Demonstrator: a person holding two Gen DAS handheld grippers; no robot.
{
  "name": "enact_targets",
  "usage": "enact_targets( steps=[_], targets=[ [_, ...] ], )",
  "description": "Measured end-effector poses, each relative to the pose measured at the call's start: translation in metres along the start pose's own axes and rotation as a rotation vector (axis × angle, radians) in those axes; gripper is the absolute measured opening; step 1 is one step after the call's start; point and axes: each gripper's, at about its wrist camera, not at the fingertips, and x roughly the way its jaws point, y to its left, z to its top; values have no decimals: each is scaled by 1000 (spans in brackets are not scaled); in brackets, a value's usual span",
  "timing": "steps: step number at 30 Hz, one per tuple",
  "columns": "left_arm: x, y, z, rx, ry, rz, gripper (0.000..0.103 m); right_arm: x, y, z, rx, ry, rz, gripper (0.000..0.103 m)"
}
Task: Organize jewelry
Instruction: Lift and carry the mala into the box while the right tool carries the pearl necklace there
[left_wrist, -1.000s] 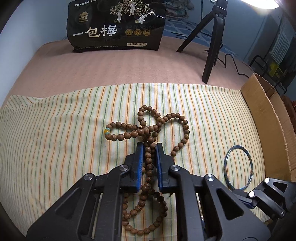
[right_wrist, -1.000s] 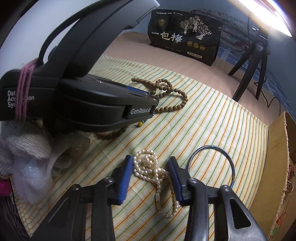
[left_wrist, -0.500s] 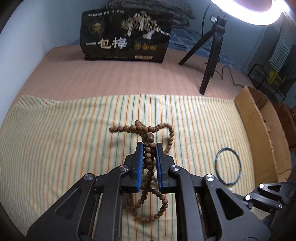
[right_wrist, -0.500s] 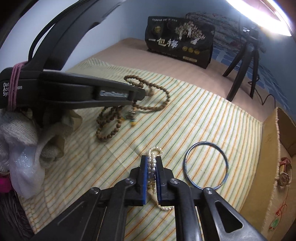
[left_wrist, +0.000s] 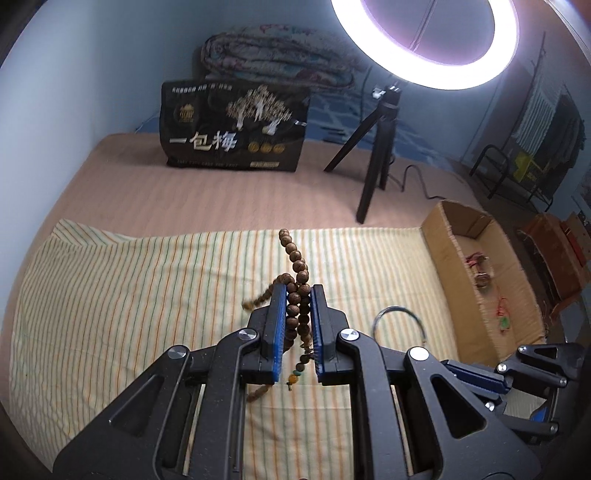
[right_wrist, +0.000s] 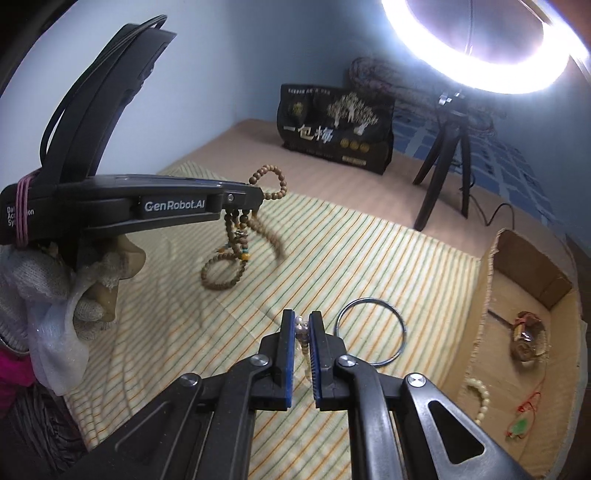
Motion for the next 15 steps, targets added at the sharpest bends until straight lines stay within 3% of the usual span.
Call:
enact_targets(
  steps=[15],
  targets=[
    [-52,-33,12,24,-93,-88,11,-77,-27,4,40,-133,-39,5]
  ],
)
